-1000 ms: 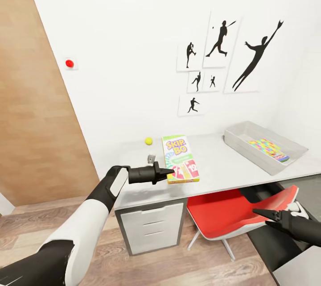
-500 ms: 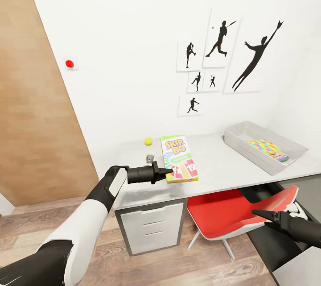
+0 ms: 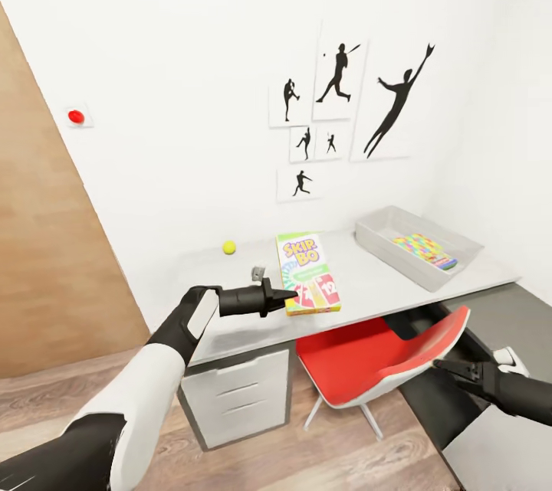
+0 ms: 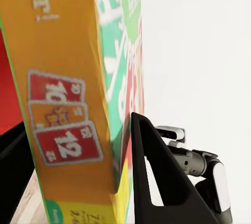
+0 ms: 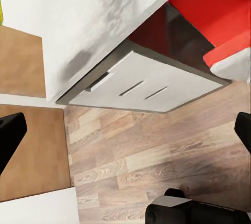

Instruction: Put all the toys in the child's room - the three board games (two on the bed and one on the table), the two jigsaw puzzles on the table, and the tennis ball on the table - inside the toy box on the table in the child's room.

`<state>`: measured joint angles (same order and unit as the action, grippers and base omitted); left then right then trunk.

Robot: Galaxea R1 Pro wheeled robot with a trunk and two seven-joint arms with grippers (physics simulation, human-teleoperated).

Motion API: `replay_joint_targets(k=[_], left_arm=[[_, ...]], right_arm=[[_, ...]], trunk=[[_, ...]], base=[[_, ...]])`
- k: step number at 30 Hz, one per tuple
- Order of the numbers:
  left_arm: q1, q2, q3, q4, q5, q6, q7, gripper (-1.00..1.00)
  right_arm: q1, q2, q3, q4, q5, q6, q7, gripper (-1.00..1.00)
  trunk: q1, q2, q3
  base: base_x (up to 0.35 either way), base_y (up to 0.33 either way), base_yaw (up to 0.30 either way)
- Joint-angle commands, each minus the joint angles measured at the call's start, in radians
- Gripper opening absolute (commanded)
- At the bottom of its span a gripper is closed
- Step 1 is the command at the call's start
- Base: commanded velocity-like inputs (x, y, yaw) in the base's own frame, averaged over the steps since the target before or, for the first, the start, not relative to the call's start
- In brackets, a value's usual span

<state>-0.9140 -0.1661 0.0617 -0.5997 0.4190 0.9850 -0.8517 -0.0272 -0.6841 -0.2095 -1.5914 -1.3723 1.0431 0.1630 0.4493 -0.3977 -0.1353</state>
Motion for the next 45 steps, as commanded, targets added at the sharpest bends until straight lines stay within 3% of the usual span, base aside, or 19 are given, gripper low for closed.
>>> replay_joint_targets(k=[1,10,18,23,45], left_arm=[[-0.001,-0.001,0.006,0.000,-0.004,0.005,-0.006,-1.00],[0.001,-0.001,0.010,0.000,-0.005,0.004,-0.006,-1.00],[0.001,-0.001,0.010,0.000,-0.005,0.003,-0.006,-1.00],[0.001,-0.001,0.010,0.000,-0.003,-0.035,-0.006,-1.00],[0.008,-0.001,0.010,0.000,-0.005,-0.039,-0.006,-1.00]], right_arm=[[-0.001,0.000,-0.001,0.001,0.010,0.004,0.010,1.00],[-0.002,0.000,0.001,0.001,0.010,0.004,0.010,1.00],[-0.001,0.000,-0.003,0.002,0.011,0.004,0.010,1.00],[-0.002,0.000,-0.004,0.002,0.010,0.004,0.009,1.00],[-0.001,0.000,-0.004,0.003,0.012,0.004,0.009,1.00]], trunk=[[0.001,-0.002,-0.001],[0.001,-0.002,0.007],[0.001,-0.002,0.007],[0.001,-0.002,0.007],[0.001,-0.002,0.007]], base=[[0.007,-0.248,-0.211],[0.166,-0.251,-0.154],[0.204,-0.280,0.045],[0.204,-0.270,0.002],[0.215,-0.198,0.000]])
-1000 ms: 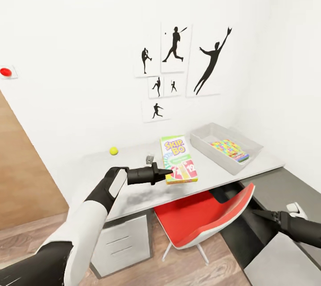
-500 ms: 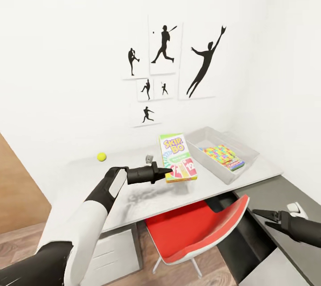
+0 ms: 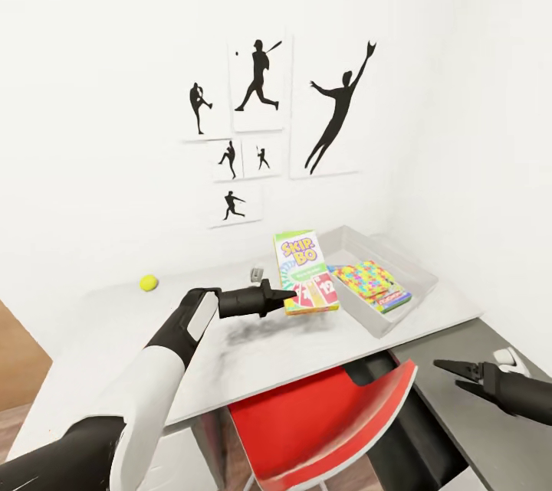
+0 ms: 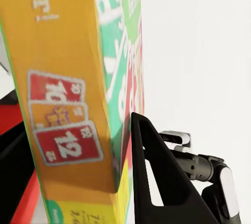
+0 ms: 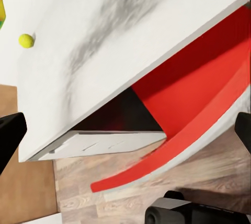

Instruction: Put all the toys in the child's room - the three board games (two on the bed and one on the table), the two jigsaw puzzles on the table, and the tennis ball on the table - inside the toy box on the table in the child's room.

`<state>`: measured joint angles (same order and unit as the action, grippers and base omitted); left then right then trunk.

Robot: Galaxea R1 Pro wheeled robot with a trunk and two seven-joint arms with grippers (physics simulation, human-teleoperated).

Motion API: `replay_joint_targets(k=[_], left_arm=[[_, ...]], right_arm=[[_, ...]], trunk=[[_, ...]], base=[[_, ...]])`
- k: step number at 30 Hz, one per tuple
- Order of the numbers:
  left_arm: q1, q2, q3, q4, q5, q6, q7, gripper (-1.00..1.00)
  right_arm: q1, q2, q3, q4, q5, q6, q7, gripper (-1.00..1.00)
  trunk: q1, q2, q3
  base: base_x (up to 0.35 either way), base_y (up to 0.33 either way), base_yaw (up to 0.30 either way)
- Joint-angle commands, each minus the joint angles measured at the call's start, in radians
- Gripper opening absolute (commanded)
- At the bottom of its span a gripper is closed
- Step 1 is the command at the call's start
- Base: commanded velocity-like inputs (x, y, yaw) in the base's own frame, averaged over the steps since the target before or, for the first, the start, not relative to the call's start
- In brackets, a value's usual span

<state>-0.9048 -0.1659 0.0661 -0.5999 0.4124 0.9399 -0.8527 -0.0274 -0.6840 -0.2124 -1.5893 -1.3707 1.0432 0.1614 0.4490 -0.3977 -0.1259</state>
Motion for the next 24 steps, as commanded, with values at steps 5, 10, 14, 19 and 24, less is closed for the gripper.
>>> replay_joint_targets(k=[5,10,14,19,24], left_arm=[[-0.001,-0.001,0.006,0.000,0.002,0.006,-0.005,-1.00],[-0.001,-0.001,0.006,0.000,0.002,0.006,-0.005,-1.00],[0.000,-0.001,0.006,0.000,0.002,0.005,-0.005,-1.00],[0.000,-0.001,0.006,0.000,0.002,0.005,-0.005,-1.00],[0.000,-0.001,0.006,0.000,0.002,0.005,-0.005,-1.00]], right_arm=[[-0.001,0.000,0.000,0.000,0.010,0.004,0.010,1.00],[-0.001,0.000,0.001,0.000,0.010,0.004,0.010,1.00],[-0.001,0.000,0.002,0.000,0.010,0.004,0.010,1.00],[-0.001,0.000,0.003,0.000,0.010,0.004,0.010,1.00],[-0.002,0.000,0.005,0.000,0.010,0.004,0.010,1.00]], trunk=[[0.001,-0.002,-0.002],[0.001,-0.002,-0.002],[0.001,-0.002,-0.002],[0.001,-0.002,-0.002],[0.001,-0.002,-0.002]], base=[[0.215,-0.064,0.000],[0.205,-0.112,0.000],[0.195,-0.176,0.000],[0.164,-0.136,0.000],[0.101,-0.058,0.000]])
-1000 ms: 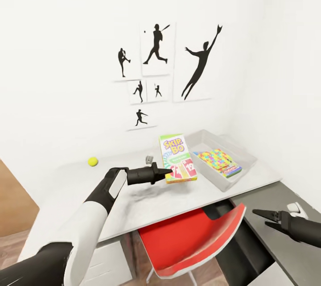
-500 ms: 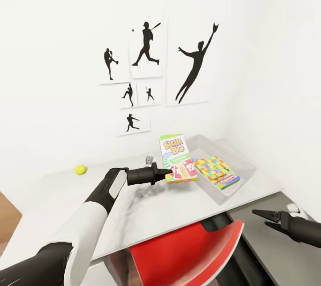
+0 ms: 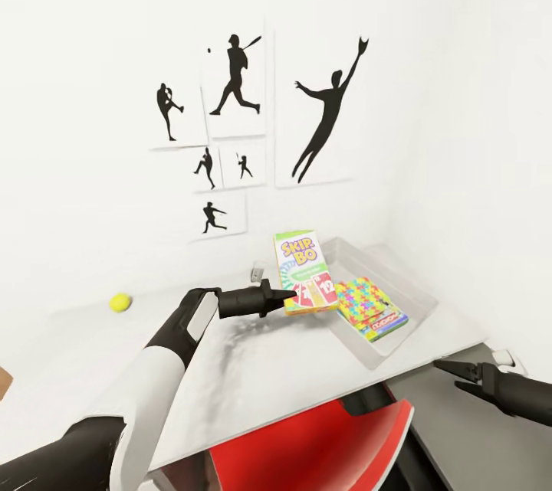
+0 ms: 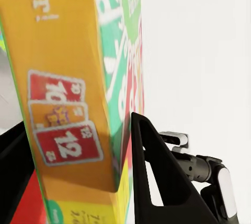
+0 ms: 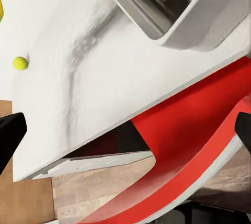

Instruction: Put all the toys in the child's room - the three board games (two on the bed and one on the table), the two jigsaw puzzles on the table, and the tennis ball on the table - inside the toy box on the table in the child's room.

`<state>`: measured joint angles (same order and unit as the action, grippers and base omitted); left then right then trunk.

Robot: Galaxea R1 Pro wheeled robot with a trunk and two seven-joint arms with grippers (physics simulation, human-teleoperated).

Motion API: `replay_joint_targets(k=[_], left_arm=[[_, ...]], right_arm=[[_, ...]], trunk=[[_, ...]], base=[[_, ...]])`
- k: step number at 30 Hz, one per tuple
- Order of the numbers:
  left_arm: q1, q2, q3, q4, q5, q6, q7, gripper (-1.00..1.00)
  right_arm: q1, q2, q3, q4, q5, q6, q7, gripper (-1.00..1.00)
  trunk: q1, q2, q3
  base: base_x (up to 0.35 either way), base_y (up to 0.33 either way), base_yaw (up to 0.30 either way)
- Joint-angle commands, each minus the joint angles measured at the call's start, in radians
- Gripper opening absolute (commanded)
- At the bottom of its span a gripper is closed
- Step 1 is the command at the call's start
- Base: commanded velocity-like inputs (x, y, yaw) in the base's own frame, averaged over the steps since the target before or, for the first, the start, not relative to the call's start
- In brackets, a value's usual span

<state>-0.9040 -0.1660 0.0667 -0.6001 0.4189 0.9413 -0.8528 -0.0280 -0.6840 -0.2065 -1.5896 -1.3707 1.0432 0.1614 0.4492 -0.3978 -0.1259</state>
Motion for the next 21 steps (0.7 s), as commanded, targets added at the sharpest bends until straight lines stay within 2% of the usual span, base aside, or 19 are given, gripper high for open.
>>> replay_joint_targets(k=[1,21], left_arm=[[-0.001,-0.001,0.005,0.000,-0.005,0.004,-0.005,-1.00],[-0.001,-0.001,0.005,0.000,-0.005,0.003,-0.005,-1.00]], right_arm=[[-0.001,0.000,-0.001,0.000,0.010,0.004,0.010,1.00],[-0.001,0.004,0.000,0.001,0.010,0.004,0.009,1.00]], trunk=[[0.001,-0.002,-0.002],[0.001,-0.002,-0.002]], base=[[0.103,-0.065,0.000],[0.062,-0.007,0.000]])
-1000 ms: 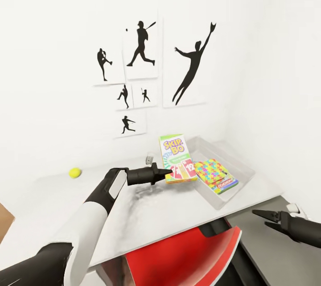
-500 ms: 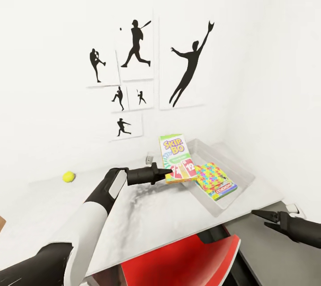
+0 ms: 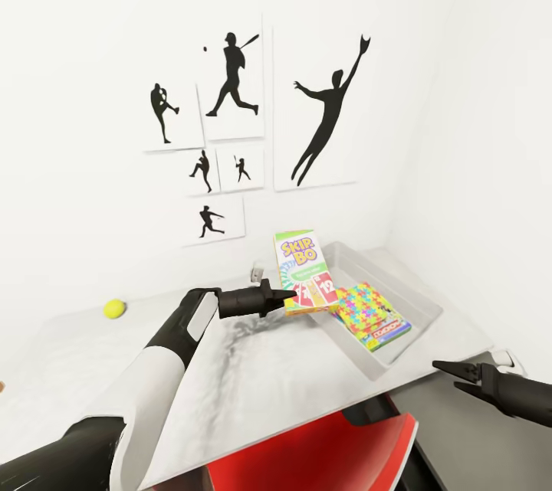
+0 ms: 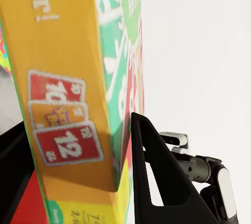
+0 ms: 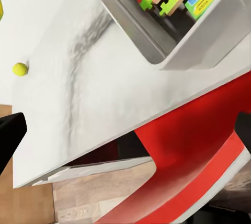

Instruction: Put all the toys in the child's room - the three board games (two on the bed and one on the table), the two jigsaw puzzles on the table, and the tennis ball on the table - inside the toy box on the table in the child's room.

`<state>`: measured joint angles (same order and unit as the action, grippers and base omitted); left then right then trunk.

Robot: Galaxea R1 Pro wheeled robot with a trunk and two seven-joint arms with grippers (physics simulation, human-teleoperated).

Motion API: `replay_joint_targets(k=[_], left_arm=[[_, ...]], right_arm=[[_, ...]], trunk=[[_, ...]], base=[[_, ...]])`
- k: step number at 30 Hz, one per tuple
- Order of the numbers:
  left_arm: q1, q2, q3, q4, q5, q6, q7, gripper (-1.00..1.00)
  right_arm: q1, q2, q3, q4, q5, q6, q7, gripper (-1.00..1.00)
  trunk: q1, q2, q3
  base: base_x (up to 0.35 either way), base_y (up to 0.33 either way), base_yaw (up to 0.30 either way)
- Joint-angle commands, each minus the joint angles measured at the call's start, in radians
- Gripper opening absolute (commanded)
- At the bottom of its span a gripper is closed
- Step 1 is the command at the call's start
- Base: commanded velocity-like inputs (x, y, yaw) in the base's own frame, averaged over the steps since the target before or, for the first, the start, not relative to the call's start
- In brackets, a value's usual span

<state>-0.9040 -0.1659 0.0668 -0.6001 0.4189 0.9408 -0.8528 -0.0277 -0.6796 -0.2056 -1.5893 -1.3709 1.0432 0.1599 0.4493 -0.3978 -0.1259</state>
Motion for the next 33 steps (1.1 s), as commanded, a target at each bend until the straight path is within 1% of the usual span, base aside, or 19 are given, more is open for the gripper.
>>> replay_joint_targets(k=[1,14,33], left_arm=[[-0.001,-0.001,0.005,0.000,-0.005,0.003,-0.005,-1.00],[0.003,-0.001,0.005,0.000,-0.005,-0.010,-0.005,-1.00],[0.003,-0.001,0.005,0.000,-0.005,-0.011,-0.004,-1.00]], right_arm=[[-0.001,0.002,-0.001,0.000,0.010,0.004,0.010,1.00],[-0.001,0.006,-0.001,0.001,0.010,0.004,0.010,1.00],[-0.001,0.006,-0.002,0.001,0.010,0.004,0.010,1.00]], trunk=[[0.001,-0.002,-0.002],[0.001,-0.002,-0.002],[0.001,-0.002,-0.002]], base=[[0.057,-0.069,0.000],[0.049,-0.058,0.000],[0.027,-0.002,0.000]])
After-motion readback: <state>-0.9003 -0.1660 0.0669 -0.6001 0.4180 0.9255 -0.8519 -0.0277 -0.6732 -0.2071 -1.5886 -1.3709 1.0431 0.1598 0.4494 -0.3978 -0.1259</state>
